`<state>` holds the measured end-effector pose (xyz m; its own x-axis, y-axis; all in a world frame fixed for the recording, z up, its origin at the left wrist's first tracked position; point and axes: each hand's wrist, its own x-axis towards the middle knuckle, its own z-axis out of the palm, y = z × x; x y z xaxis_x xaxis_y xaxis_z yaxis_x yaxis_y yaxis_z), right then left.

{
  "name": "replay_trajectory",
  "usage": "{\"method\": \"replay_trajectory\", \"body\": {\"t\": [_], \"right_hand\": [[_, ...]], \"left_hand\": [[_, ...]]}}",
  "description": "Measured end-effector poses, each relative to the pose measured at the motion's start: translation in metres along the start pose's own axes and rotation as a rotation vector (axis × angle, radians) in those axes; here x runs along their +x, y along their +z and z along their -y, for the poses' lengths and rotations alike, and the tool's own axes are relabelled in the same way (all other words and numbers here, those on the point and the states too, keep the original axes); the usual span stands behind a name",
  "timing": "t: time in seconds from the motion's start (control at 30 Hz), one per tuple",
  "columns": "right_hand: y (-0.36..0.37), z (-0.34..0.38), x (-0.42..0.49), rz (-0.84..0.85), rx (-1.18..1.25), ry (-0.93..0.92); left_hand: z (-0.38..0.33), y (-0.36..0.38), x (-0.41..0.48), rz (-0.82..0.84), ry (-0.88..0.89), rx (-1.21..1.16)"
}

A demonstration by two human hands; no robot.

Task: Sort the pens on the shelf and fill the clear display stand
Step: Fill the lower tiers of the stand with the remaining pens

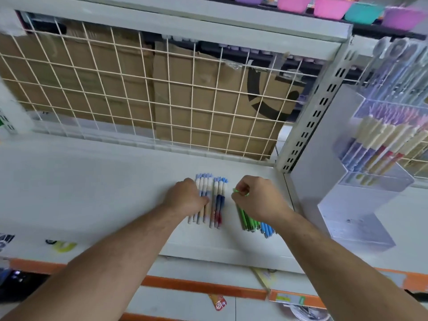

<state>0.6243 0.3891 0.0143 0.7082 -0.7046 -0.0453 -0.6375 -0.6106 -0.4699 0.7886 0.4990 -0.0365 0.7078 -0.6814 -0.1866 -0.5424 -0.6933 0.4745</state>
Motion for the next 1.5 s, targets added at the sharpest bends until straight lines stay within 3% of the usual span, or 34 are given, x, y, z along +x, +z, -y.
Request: {"method": "replay_trajectory", "body": {"t": [0.23,0.53,0.6,0.7,0.77,0.9,1.13,1.5], "right_hand": [[0.006,0.018,0.006,0.017,0.0,0.009],[0.002,0.013,0.005,0.022,0.018,0.024],[0.001,0.01,0.003,0.02,0.03,0.02],[0.0,0.005,0.0,0.017,0.079,0.015],[-0.004,0.003,-0.003,0.002,0.179,0.035],[-0.024,0.0,-0.012,-0.05,0.474,0.106],[-0.057,-0.032,-0.025,-0.14,0.683,0.101],[-0.137,-0.141,-0.052,-0.056,0.818,-0.002]], "left_hand": [[0.007,-0.006,0.006,0.023,-0.03,-0.038],[0.0,-0.012,0.008,0.135,-0.045,0.148],[0.0,-0.011,0.012,0.15,-0.05,0.027],[-0.008,-0.01,0.011,0.198,-0.007,-0.371],[-0.022,-0.01,0.003,0.234,0.055,-0.578],[-0.053,-0.013,-0.021,0.383,0.169,-0.775],[-0.111,-0.002,-0.052,0.581,0.356,-0.847],[-0.237,0.046,-0.089,0.513,0.411,-0.855]]}}
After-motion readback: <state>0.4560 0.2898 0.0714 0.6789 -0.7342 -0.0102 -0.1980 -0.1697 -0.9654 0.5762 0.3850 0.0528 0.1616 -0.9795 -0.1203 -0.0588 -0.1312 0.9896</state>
